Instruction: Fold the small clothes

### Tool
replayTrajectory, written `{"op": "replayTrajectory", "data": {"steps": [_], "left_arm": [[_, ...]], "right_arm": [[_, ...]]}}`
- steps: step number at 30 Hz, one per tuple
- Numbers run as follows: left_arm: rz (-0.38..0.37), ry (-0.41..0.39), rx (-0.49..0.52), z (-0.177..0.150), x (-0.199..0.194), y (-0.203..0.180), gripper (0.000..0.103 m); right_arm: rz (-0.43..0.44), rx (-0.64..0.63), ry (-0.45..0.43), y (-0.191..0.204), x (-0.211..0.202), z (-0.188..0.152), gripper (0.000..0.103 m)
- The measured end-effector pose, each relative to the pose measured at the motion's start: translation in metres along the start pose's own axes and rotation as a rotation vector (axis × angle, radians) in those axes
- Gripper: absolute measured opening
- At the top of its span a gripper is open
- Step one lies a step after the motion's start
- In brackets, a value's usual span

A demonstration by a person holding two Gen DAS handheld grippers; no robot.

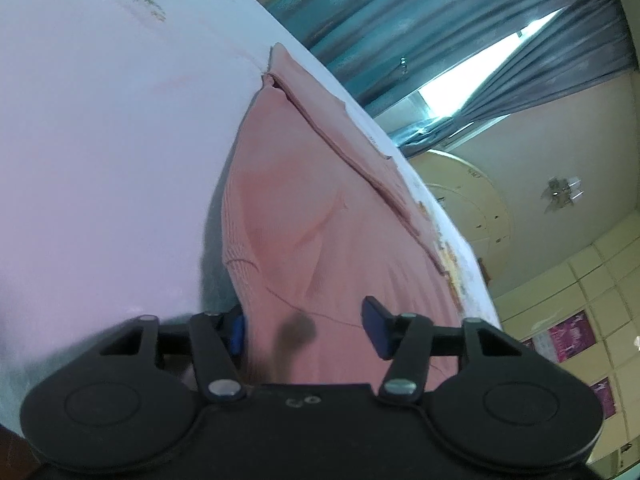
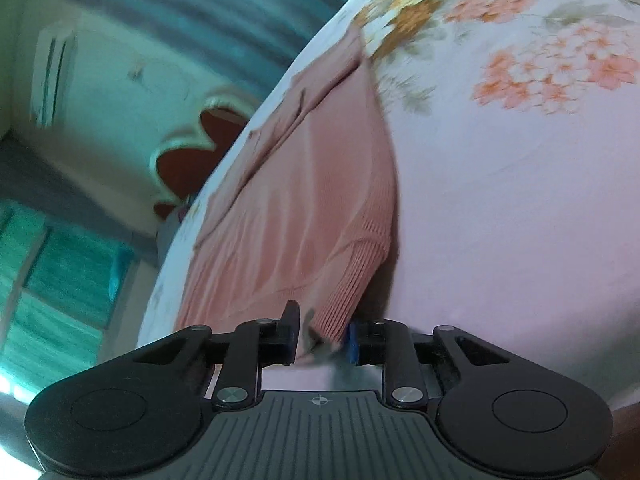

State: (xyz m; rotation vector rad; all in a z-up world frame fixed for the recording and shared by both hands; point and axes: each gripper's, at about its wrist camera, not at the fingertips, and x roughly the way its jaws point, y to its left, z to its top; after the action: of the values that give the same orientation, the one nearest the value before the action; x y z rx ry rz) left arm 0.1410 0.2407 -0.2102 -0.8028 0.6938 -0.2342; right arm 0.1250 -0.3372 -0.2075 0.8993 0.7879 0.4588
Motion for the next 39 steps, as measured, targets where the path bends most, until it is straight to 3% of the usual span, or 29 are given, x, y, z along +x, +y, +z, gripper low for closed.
{"op": "replayTrajectory", "data": {"steps": [2, 3, 4, 5, 8, 10, 12, 14, 20, 25, 30, 34, 39], "left_arm": [[0.034, -0.001, 0.010, 0.001, 0.001, -0.001, 0.034], [0.057, 0.001, 0.021, 0.001, 0.002, -0.002, 0.015], [0.086, 0.007, 0.039, 0.000, 0.003, -0.003, 0.005], [0.090, 0.002, 0.044, -0.001, 0.002, -0.004, 0.004], [0.019, -0.090, 0.047, -0.002, -0.015, -0.012, 0.004], [0.057, -0.090, 0.025, -0.002, -0.012, -0.008, 0.004], [0.137, -0.034, 0.012, -0.004, 0.001, 0.001, 0.005], [0.112, -0.055, -0.032, -0.003, 0.001, 0.004, 0.004], [0.012, -0.112, -0.071, 0.022, -0.007, -0.019, 0.004], [-0.088, -0.200, -0.080, 0.077, 0.012, -0.051, 0.004], [-0.154, -0.232, -0.093, 0.159, 0.070, -0.077, 0.004], [-0.138, -0.217, -0.075, 0.218, 0.128, -0.089, 0.004], [-0.062, -0.116, -0.100, 0.267, 0.216, -0.060, 0.004]], "right_arm": [[-0.026, 0.008, -0.017, 0.000, 0.001, 0.006, 0.019], [-0.043, -0.017, 0.002, 0.003, 0.003, 0.009, 0.008], [-0.071, -0.060, 0.021, 0.008, 0.006, 0.009, 0.006], [-0.079, -0.091, 0.020, 0.012, 0.005, 0.010, 0.006], [0.009, -0.126, -0.045, 0.025, -0.014, 0.013, 0.006], [0.025, -0.163, -0.080, 0.028, -0.020, 0.014, 0.006], [-0.068, -0.169, -0.018, 0.018, -0.006, 0.014, 0.006], [-0.123, -0.142, 0.036, 0.009, 0.007, 0.014, 0.006], [0.018, -0.160, -0.107, 0.042, -0.014, 0.041, 0.006], [0.063, -0.208, -0.212, 0.087, 0.000, 0.096, 0.006], [0.051, -0.195, -0.284, 0.118, 0.043, 0.176, 0.006], [-0.002, -0.166, -0.275, 0.125, 0.102, 0.248, 0.006], [-0.100, -0.084, -0.196, 0.093, 0.189, 0.308, 0.006]]}}
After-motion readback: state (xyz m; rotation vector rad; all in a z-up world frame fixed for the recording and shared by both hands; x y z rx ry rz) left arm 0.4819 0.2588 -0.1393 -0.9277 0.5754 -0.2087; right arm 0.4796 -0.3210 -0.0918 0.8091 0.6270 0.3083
